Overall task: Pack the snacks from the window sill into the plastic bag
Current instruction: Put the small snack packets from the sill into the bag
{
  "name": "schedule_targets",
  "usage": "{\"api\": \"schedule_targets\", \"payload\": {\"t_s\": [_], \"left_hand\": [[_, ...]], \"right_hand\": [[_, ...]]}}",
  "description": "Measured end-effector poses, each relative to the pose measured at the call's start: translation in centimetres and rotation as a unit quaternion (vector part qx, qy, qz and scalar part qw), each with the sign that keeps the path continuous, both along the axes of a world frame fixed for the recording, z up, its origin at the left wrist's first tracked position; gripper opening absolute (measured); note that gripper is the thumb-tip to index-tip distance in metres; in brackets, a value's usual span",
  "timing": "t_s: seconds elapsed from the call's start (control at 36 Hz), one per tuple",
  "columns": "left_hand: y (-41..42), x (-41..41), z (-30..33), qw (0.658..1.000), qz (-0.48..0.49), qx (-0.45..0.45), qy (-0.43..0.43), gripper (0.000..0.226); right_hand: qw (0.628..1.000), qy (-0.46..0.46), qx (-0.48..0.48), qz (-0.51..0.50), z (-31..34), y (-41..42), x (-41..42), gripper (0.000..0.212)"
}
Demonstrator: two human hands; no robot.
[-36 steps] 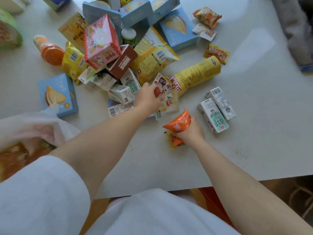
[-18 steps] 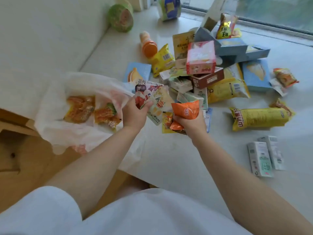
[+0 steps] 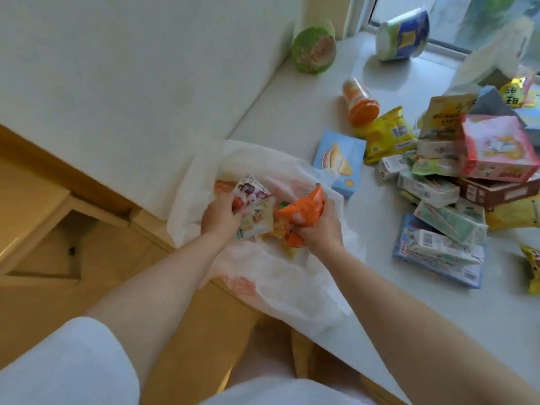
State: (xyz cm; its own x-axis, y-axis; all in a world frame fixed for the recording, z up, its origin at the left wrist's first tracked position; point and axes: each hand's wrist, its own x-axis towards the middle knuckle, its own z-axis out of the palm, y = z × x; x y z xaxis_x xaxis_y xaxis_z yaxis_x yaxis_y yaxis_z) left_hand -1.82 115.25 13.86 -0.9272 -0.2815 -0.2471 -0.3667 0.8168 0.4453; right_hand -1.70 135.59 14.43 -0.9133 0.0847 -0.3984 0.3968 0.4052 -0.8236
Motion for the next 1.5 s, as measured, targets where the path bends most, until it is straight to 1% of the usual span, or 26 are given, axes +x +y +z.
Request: {"api": "schedule_targets", "payload": {"t_s": [0.03, 0.08, 0.14, 0.17, 0.22, 0.31, 0.36, 0.39, 0.44, 0.5, 0.56, 0.61, 0.69, 0.81, 0.97, 1.03, 1.06, 1.11, 1.14, 1.17, 1.19, 1.25, 1.31, 1.39, 1.44, 1.5], "left_hand": [[-0.7, -0.4, -0.5, 0.999, -0.037, -0.019, -0.03, 0.04], [-1.8, -0.6, -1.5, 0.988, -0.106, -0.047, -0.098, 0.039], [-2.6, -0.5, -2.4, 0.974, -0.161, -0.051, -0.15, 0.036], [-2.9, -0.4, -2.8, 0.969, -0.175, -0.042, -0.171, 0.034], [-3.4, -0.4, -3.3, 0.956, -0.2, -0.018, -0.212, 0.031], [-3.5, -0.9, -3.1, 0.919, -0.27, -0.007, -0.289, 0.026], [-3.3, -1.0, -2.8, 0.899, -0.316, -0.034, -0.303, 0.021], [-3.2, -1.1, -2.8, 0.896, -0.33, -0.051, -0.292, 0.029], [-2.8, -0.9, -3.4, 0.905, -0.338, -0.079, -0.248, 0.06], [-2.1, -0.3, -4.1, 0.915, -0.343, -0.105, -0.182, 0.085], [-1.1, 0.1, -4.6, 0.911, -0.362, -0.145, -0.136, 0.101], [0.1, 0.6, -5.2, 0.891, -0.396, -0.176, -0.136, 0.105], [1.4, 1.1, -6.6, 0.858, -0.439, -0.194, -0.184, 0.096], [2.4, 0.4, -7.7, 0.851, -0.441, -0.206, -0.199, 0.093], [5.6, -0.6, -7.6, 0.847, -0.463, -0.173, -0.196, 0.094], [6.6, -1.0, -7.3, 0.852, -0.466, -0.138, -0.193, 0.091], [7.0, -1.1, -7.1, 0.856, -0.465, -0.122, -0.193, 0.088], [7.7, -1.2, -6.5, 0.868, -0.446, -0.098, -0.193, 0.079], [8.1, -1.2, -6.2, 0.879, -0.429, -0.09, -0.189, 0.073], [8.6, -1.2, -5.7, 0.891, -0.409, -0.087, -0.179, 0.068], [9.2, -1.3, -5.3, 0.902, -0.39, -0.09, -0.162, 0.063], [10.5, -1.5, -4.3, 0.917, -0.367, -0.116, -0.109, 0.052], [12.0, -1.9, -3.1, 0.918, -0.359, -0.161, -0.061, 0.043], [14.9, -3.0, -1.2, 0.915, -0.344, -0.211, -0.019, 0.038], [17.1, -3.8, -0.1, 0.923, -0.34, -0.182, 0.003, 0.036], [19.5, -4.6, 0.6, 0.927, -0.356, -0.116, 0.018, 0.034]], "right_hand": [[0.999, -0.003, 0.025, 0.023, -1.0, -0.6, -0.2, 0.073], [0.977, -0.031, 0.158, 0.138, -2.6, -1.2, 0.3, 0.07], [0.909, -0.039, 0.307, 0.28, -4.1, -1.3, 1.3, 0.066], [0.874, -0.038, 0.357, 0.327, -4.6, -1.2, 1.8, 0.063], [0.834, -0.052, 0.404, 0.373, -5.0, -0.8, 2.2, 0.06], [0.803, -0.06, 0.453, 0.384, -4.6, -0.3, 1.9, 0.06], [0.781, -0.062, 0.494, 0.377, -4.3, -0.1, 1.7, 0.065], [0.774, -0.066, 0.506, 0.374, -4.1, 0.0, 1.8, 0.066], [0.763, -0.076, 0.519, 0.379, -4.2, 0.0, 2.3, 0.071], [0.749, -0.078, 0.535, 0.383, -4.5, 0.3, 2.8, 0.091], [0.742, -0.084, 0.545, 0.382, -4.7, 0.7, 3.0, 0.109], [0.73, -0.096, 0.558, 0.384, -4.9, 1.5, 3.2, 0.109], [0.712, -0.12, 0.58, 0.378, -4.6, 2.5, 3.2, 0.095], [0.728, -0.155, 0.576, 0.338, -4.5, 4.0, 3.0, 0.077], [0.725, -0.196, 0.587, 0.302, -4.0, 6.4, 3.1, 0.064], [0.731, -0.186, 0.588, 0.292, -3.9, 7.4, 3.3, 0.072], [0.743, -0.174, 0.578, 0.291, -3.9, 7.9, 3.5, 0.081], [0.787, -0.138, 0.528, 0.287, -3.8, 8.6, 3.9, 0.106], [0.812, -0.116, 0.498, 0.281, -3.5, 8.8, 4.1, 0.113], [0.834, -0.085, 0.472, 0.271, -3.1, 8.8, 4.2, 0.113], [0.854, -0.049, 0.451, 0.253, -2.6, 8.9, 4.3, 0.105], [0.889, 0.026, 0.409, 0.203, -1.8, 9.2, 4.1, 0.077], [0.905, 0.086, 0.39, 0.146, -0.9, 10.0, 3.9, 0.053], [0.915, 0.155, 0.372, 0.036, -0.3, 12.7, 3.7, 0.046], [0.917, 0.162, 0.362, -0.039, -0.2, 15.4, 3.7, 0.036], [0.919, 0.122, 0.364, -0.086, -0.3, 18.4, 4.1, 0.034]]}}
